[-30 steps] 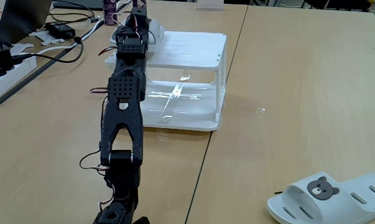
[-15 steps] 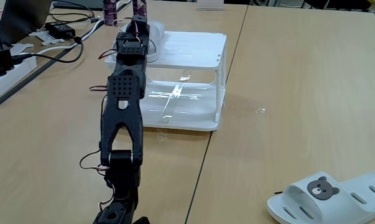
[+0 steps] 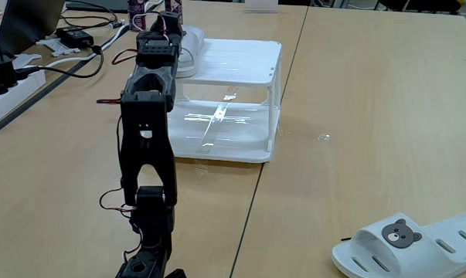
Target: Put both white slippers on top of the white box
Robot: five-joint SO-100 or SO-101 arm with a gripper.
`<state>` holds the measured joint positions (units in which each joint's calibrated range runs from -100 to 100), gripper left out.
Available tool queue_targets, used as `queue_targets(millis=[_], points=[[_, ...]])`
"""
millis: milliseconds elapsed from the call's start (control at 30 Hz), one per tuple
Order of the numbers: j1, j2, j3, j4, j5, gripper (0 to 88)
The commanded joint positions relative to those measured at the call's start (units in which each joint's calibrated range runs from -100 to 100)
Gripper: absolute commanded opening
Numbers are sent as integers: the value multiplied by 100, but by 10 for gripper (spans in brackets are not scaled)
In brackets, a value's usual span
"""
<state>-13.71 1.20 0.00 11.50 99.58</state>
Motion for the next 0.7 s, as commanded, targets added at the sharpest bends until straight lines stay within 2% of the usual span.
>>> queue_targets(millis=[0,233,267,333,367,400,500,633,667], points=[[-3,-1630,798,-11,42,300],[6,-3590,2431,-29,42,279],[6,-3826,2576,-46,42,215],[55,-4104,2657,-63,42,1],[55,-4162,2666,-72,42,23],[63,-4179,2684,-192,42,4],[63,-4129,2918,-1892,42,8],[71,-4188,3775,-5249,42,8],[71,-4205,3983,-5706,42,8]])
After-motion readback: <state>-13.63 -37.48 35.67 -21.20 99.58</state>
